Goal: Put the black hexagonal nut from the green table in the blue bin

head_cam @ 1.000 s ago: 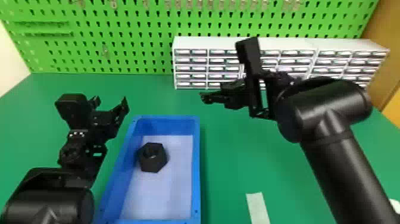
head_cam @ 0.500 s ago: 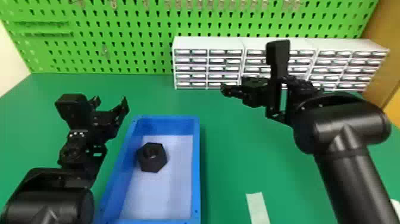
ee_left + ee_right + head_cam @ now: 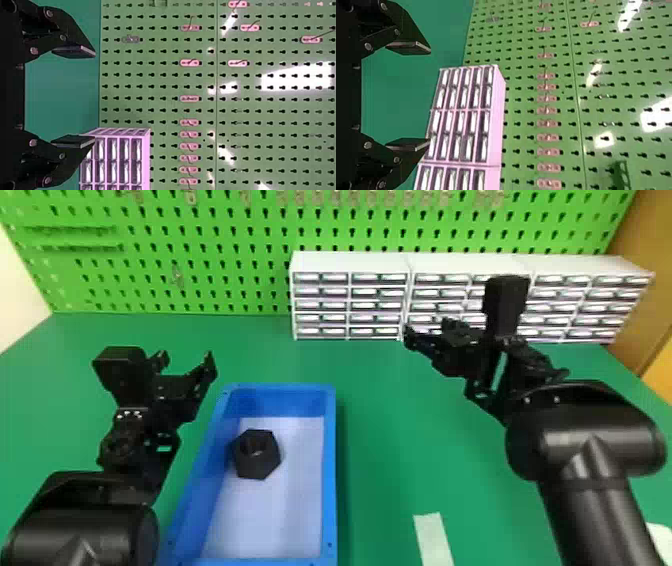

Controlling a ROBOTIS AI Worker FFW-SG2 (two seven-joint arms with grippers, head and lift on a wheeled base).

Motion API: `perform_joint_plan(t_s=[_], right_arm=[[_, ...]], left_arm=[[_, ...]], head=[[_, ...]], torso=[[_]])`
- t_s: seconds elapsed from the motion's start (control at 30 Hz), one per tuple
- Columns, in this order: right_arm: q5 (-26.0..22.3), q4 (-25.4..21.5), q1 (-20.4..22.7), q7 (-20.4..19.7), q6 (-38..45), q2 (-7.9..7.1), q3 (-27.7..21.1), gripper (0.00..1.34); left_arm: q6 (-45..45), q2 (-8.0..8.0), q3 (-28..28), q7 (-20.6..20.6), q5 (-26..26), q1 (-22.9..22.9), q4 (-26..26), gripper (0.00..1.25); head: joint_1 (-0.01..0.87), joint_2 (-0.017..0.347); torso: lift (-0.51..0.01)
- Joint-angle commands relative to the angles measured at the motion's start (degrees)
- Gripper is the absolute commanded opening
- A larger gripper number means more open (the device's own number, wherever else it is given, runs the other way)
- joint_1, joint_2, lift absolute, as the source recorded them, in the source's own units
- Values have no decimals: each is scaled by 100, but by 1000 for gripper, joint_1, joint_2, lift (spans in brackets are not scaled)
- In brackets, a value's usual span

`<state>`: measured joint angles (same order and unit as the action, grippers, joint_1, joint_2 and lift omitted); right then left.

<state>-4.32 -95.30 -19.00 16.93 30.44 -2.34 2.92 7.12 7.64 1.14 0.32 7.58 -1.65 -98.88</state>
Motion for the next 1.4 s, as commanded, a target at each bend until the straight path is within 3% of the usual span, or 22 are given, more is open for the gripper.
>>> perform_joint_plan(t_s=[0.0, 0.27, 0.57, 1.0, 1.2, 1.37], right_arm=[[28, 55, 169, -269, -451, 67, -46, 887], [1, 231, 459, -858, -1260, 154, -64, 887], [-60, 600, 644, -1332, -2288, 154, 121, 887], [1, 829, 793, -1851, -2789, 154, 165, 887], [-60, 943, 942, -2607, -3431, 102, 367, 885], [-60, 1004, 951, -2642, -3475, 102, 341, 885]], left_arm=[[0, 0, -9, 3, 6, -2, -9, 764], [0, 0, -9, 3, 6, -2, -17, 762], [0, -9, -18, 3, 6, -2, -26, 761], [0, 0, -44, 3, 6, -2, -44, 762], [0, 0, -44, -6, 6, -2, -52, 761], [0, 0, -44, 3, 15, 6, -61, 762]], head=[[686, 52], [686, 52], [686, 52], [686, 52], [686, 52], [686, 52]], torso=[[-97], [-97], [-97], [-97], [-97], [-97]])
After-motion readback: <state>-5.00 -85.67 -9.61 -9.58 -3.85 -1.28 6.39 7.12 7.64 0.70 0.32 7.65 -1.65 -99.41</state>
